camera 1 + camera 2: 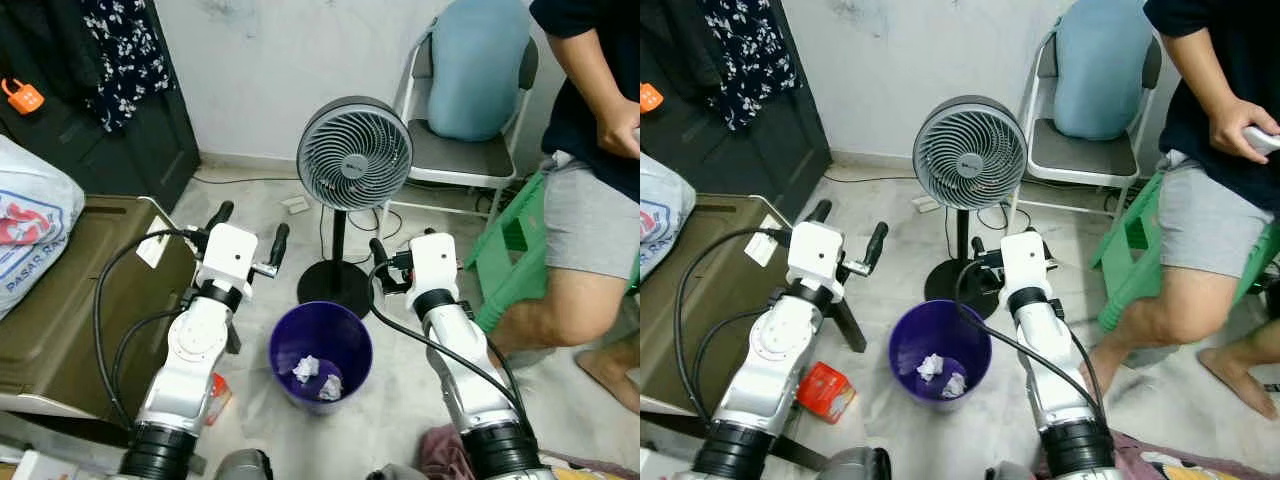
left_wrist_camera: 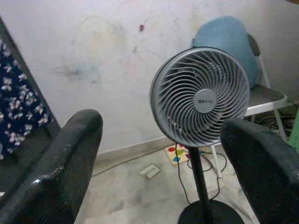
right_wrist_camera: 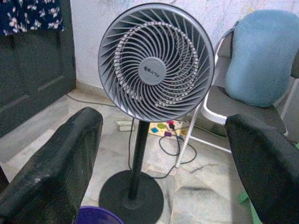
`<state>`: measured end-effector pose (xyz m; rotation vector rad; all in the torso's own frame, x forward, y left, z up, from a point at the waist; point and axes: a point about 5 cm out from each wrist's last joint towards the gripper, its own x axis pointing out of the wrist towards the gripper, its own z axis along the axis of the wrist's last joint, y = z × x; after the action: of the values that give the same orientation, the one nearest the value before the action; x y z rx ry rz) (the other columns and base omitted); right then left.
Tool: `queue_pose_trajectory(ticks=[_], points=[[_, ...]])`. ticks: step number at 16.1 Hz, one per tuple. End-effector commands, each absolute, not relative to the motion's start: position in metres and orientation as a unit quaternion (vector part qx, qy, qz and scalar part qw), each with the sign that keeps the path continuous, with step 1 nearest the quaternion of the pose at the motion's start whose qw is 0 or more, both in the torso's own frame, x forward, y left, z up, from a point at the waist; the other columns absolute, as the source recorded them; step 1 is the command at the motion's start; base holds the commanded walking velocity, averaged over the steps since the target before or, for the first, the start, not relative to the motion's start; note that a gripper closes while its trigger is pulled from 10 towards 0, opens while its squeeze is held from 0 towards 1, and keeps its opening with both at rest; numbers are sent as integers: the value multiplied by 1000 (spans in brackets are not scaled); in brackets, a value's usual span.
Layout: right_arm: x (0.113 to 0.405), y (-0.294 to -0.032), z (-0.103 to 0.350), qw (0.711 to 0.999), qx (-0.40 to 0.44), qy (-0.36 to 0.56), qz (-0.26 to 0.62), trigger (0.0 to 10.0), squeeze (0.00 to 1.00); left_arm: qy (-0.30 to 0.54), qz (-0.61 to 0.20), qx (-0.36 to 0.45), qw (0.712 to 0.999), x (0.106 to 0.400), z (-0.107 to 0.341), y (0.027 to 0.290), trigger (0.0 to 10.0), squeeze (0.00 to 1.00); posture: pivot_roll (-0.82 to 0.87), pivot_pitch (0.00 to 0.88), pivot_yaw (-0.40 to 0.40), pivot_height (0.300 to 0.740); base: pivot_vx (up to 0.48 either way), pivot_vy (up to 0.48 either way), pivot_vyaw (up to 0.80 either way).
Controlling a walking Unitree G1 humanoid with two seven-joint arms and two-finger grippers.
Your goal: Clean up the room
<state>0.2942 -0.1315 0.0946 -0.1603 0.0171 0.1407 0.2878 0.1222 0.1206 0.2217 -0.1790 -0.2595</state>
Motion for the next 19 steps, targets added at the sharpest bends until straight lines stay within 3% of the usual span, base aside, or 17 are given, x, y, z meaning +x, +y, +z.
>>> queue_pose_trajectory(ticks=[1, 6, 19], points=[[295, -128, 99, 993, -86, -3, 78, 10000, 0, -86, -128, 110, 982, 288, 118, 125, 10000, 0, 12, 0, 30, 740, 0, 0, 800], [295, -125, 101, 993, -79, -4, 88, 10000, 0, -83, -134, 80, 984, 292, 117, 114, 10000, 0, 10, 0, 25, 740, 0, 0, 800], [299, -123, 104, 994, -60, -8, 88, 10000, 0, -79, -43, 128, 988, 298, 111, 133, 10000, 0, 12, 0, 26, 740, 0, 0, 800]])
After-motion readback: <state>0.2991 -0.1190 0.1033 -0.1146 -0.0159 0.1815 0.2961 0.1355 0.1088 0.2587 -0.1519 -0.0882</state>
